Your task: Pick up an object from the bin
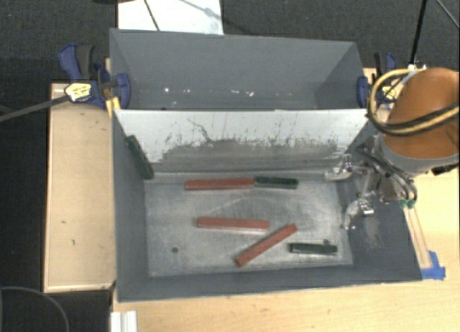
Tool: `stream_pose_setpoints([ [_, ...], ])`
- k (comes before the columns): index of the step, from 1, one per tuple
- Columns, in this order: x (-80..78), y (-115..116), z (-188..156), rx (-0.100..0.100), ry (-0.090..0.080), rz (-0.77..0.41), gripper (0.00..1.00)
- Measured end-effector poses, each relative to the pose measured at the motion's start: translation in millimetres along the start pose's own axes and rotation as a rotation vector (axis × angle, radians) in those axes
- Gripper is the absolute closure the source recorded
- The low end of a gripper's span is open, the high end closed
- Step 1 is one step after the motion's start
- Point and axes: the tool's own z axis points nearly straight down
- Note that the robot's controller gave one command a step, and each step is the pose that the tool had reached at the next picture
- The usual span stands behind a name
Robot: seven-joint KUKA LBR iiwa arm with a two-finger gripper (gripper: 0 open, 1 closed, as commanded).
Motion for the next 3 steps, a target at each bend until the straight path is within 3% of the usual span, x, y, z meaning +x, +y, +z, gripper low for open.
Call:
stream_pose_setpoints([
  [1, 4.8, 52.2, 15.2, -0.004, 0.006, -0.064, 0.00],
  [2, 28.1, 70.5, 27.6, -0.001, 0.003, -0.204, 0.00],
  [3, 23.7, 128.7, 92.9, 0.001, -0.007, -0.551, 0.00],
])
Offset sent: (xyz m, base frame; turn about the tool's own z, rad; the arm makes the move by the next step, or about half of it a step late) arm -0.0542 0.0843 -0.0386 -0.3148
